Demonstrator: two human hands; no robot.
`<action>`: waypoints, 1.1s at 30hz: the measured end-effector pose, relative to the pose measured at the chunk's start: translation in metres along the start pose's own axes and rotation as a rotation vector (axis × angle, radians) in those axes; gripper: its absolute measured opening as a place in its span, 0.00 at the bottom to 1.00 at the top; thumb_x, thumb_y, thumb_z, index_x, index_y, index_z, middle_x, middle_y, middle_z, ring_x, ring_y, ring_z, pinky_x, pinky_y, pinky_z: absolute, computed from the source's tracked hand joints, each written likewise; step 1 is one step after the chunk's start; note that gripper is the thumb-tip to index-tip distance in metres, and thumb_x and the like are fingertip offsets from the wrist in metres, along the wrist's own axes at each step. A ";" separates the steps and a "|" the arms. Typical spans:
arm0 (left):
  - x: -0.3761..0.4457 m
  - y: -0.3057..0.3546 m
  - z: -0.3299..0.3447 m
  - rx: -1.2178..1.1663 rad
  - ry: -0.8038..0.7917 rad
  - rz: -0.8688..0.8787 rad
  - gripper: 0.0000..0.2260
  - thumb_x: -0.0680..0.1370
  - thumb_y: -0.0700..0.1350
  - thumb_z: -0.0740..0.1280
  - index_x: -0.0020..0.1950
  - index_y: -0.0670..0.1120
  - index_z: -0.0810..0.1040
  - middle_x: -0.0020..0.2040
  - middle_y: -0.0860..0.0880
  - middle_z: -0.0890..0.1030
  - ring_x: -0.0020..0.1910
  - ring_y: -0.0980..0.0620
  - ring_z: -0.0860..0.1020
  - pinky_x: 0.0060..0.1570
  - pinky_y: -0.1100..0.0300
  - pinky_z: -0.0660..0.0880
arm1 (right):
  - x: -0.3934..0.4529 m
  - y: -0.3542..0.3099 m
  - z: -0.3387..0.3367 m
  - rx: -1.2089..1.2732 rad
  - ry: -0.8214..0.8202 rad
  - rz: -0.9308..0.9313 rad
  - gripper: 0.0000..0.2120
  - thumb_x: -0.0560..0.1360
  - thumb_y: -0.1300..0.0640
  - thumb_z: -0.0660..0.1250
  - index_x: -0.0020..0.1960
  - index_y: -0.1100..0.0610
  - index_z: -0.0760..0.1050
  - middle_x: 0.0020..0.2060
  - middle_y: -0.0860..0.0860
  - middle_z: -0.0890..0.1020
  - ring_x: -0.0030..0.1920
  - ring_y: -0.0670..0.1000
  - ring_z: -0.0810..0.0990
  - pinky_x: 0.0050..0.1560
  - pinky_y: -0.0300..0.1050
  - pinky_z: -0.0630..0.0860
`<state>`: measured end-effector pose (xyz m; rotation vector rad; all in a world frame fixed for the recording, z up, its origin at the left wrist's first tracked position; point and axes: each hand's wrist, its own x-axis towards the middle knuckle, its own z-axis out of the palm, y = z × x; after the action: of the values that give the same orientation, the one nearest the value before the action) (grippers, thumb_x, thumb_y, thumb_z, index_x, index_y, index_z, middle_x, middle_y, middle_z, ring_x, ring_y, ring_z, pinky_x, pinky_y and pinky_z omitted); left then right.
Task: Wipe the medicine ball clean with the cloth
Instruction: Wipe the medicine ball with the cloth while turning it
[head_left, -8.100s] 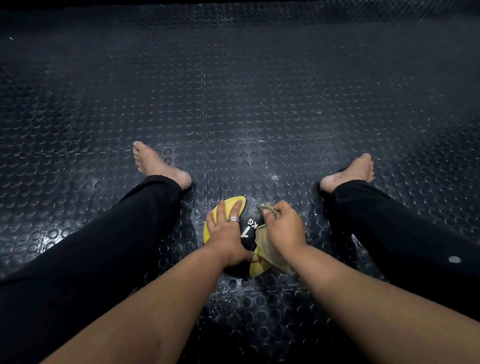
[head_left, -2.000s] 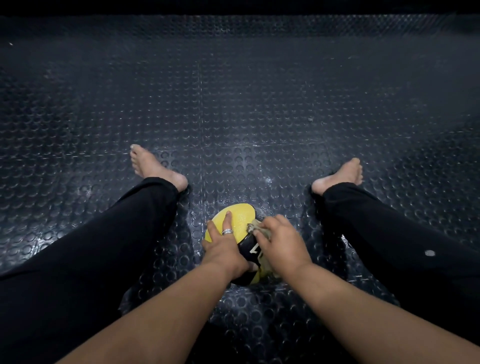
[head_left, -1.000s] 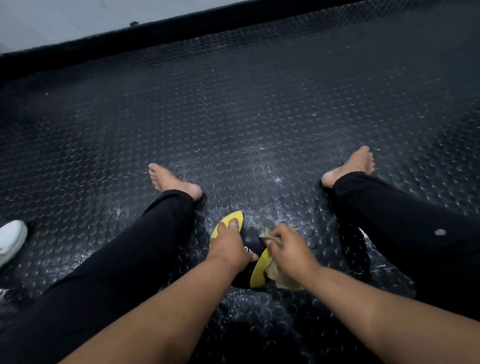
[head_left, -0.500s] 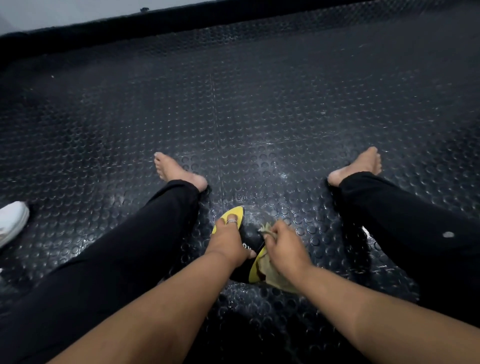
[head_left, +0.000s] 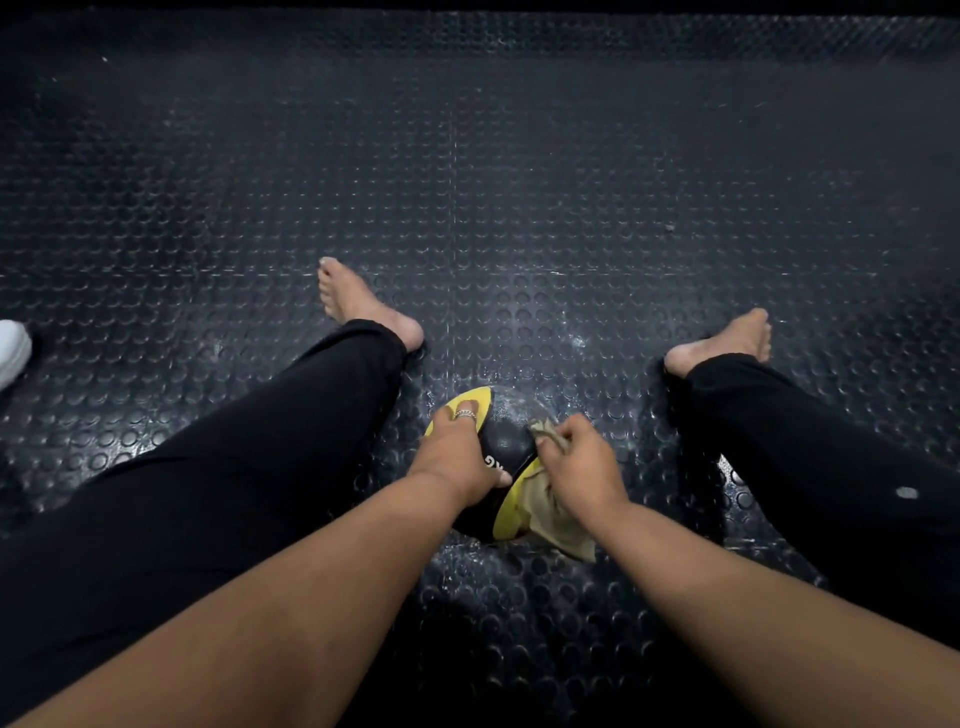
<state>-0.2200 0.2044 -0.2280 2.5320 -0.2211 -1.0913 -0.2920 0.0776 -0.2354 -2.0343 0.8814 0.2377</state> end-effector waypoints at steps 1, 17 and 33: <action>0.001 0.001 0.002 0.006 0.003 0.004 0.45 0.71 0.51 0.77 0.79 0.49 0.53 0.76 0.46 0.55 0.72 0.38 0.65 0.70 0.45 0.65 | 0.008 0.002 -0.004 0.006 0.018 0.047 0.05 0.79 0.55 0.62 0.46 0.57 0.69 0.35 0.49 0.75 0.33 0.46 0.71 0.27 0.36 0.63; 0.006 0.007 0.004 0.007 -0.012 -0.023 0.43 0.71 0.49 0.77 0.77 0.49 0.54 0.74 0.46 0.56 0.71 0.37 0.65 0.68 0.43 0.68 | 0.029 -0.003 -0.013 -0.015 0.002 0.206 0.06 0.79 0.56 0.59 0.46 0.58 0.67 0.36 0.51 0.73 0.36 0.51 0.73 0.29 0.42 0.63; 0.012 0.012 0.004 0.024 -0.019 -0.060 0.45 0.70 0.49 0.78 0.78 0.49 0.52 0.75 0.47 0.56 0.72 0.37 0.64 0.69 0.43 0.67 | 0.021 0.001 -0.006 -0.065 0.027 0.031 0.07 0.79 0.56 0.60 0.42 0.55 0.70 0.31 0.49 0.74 0.32 0.49 0.72 0.29 0.41 0.62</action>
<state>-0.2145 0.1887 -0.2332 2.5659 -0.1652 -1.1419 -0.2781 0.0623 -0.2426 -2.0897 0.9334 0.2598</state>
